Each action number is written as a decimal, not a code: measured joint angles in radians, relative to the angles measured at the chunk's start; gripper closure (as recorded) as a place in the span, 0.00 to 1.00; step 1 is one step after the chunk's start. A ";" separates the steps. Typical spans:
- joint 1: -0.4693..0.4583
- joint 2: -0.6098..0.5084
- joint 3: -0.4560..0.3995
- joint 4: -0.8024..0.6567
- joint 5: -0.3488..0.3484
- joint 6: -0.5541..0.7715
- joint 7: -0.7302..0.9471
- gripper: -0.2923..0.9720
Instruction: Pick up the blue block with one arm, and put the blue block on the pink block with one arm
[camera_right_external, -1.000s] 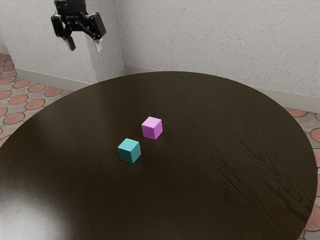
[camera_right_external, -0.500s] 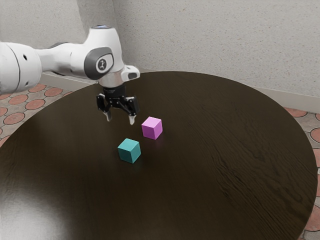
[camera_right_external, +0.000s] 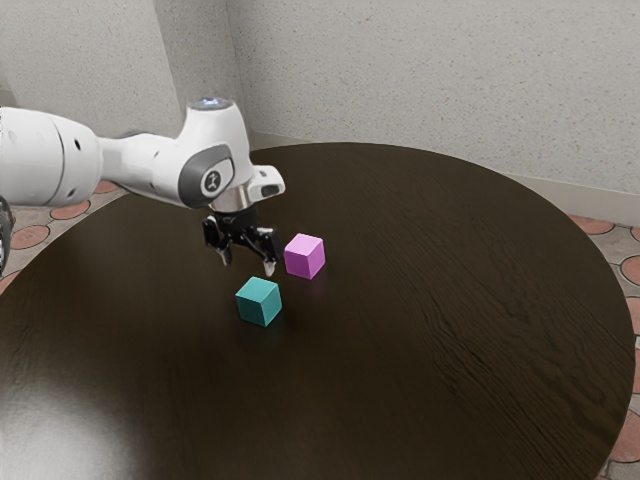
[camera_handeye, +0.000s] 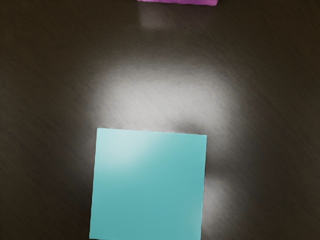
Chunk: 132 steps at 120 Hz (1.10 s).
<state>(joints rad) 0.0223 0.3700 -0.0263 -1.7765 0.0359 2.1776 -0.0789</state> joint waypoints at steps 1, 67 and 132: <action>0.000 0.002 0.000 0.000 0.002 0.002 0.001 0.23; 0.002 0.104 0.003 0.002 0.041 0.111 0.074 0.23; 0.002 0.164 0.006 0.026 0.038 0.147 0.106 0.23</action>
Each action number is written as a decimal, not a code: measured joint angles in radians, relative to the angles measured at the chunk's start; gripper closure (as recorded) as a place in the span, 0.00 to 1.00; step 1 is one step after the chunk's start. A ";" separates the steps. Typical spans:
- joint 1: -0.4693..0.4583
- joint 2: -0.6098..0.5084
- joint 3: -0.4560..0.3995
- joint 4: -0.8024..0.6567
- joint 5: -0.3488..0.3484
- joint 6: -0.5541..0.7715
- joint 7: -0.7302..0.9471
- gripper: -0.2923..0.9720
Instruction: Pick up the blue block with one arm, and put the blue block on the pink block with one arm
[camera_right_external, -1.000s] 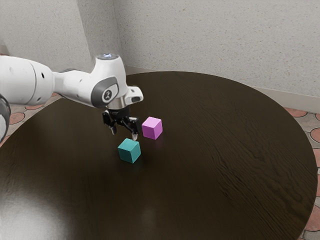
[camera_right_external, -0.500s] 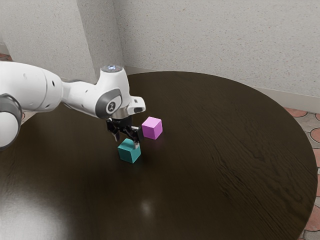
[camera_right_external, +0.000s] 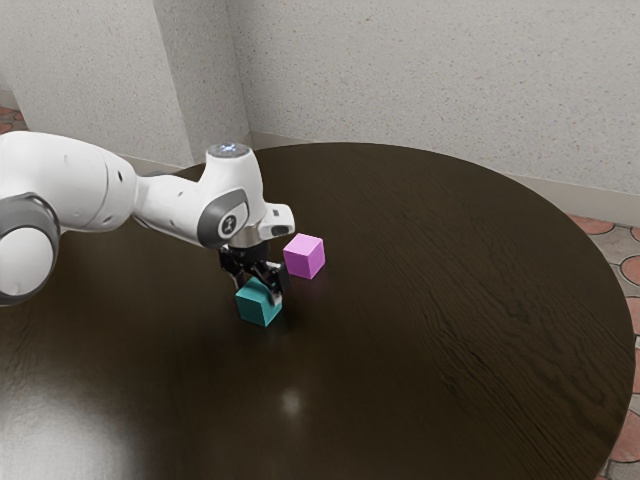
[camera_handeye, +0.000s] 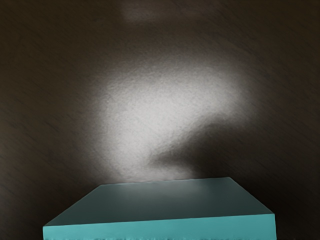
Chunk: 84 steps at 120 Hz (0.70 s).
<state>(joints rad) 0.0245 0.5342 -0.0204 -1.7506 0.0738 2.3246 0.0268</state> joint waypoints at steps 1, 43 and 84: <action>0.000 0.000 0.000 0.000 0.000 0.000 0.000 0.23; 0.002 -0.002 0.001 -0.006 -0.003 -0.002 0.009 0.36; 0.004 -0.005 0.002 -0.006 0.003 -0.005 0.008 0.47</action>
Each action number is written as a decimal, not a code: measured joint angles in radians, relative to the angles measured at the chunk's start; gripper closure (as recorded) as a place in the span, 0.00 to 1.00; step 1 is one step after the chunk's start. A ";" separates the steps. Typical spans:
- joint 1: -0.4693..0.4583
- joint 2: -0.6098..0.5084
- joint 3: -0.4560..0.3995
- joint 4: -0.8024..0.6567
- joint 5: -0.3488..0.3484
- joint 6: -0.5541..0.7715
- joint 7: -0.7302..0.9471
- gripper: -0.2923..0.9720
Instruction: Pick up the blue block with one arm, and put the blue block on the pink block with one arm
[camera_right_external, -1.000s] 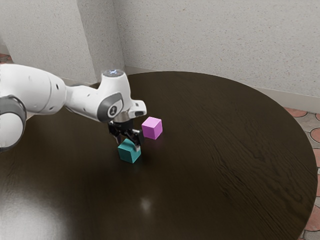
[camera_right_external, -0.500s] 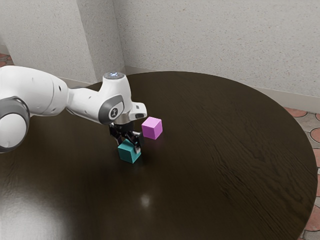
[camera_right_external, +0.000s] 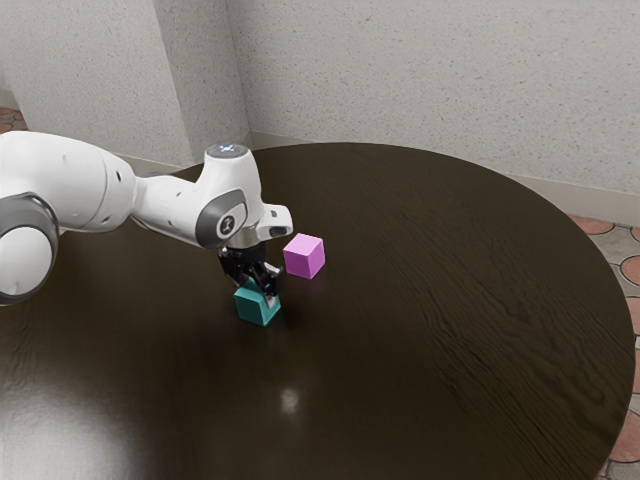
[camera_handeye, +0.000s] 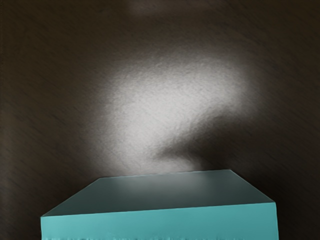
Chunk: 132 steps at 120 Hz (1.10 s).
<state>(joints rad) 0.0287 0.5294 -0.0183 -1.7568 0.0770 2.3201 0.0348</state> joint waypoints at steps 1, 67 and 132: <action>0.000 -0.001 0.000 0.000 0.000 0.000 0.000 0.47; 0.001 0.025 -0.012 0.401 -0.003 -0.264 -0.024 0.54; 0.002 0.495 -0.045 1.110 -0.026 -0.630 -0.010 0.51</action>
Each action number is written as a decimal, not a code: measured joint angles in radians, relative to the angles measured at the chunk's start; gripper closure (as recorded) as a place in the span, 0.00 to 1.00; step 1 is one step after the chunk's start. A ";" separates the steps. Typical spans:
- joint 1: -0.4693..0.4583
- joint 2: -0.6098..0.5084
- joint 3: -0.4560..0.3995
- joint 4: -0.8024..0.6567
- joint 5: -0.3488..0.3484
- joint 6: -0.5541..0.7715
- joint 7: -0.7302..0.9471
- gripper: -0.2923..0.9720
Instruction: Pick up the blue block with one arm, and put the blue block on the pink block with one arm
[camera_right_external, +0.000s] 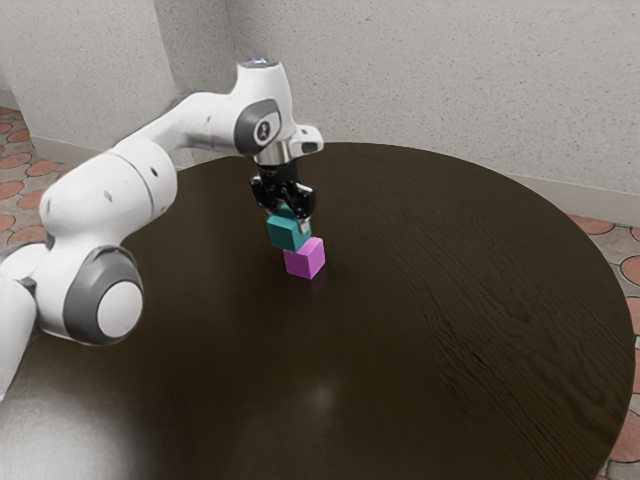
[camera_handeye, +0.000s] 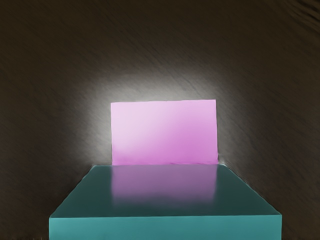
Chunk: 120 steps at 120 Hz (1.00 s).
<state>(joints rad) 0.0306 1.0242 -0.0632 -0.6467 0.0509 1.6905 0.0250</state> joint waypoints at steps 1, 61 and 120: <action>0.000 0.001 0.000 0.002 0.000 -0.002 0.000 0.51; 0.000 0.143 0.000 0.201 0.001 -0.015 0.010 0.51; 0.000 0.149 -0.010 0.218 -0.001 0.018 0.014 0.44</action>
<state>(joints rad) 0.0308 1.1730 -0.0731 -0.4285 0.0503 1.7084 0.0385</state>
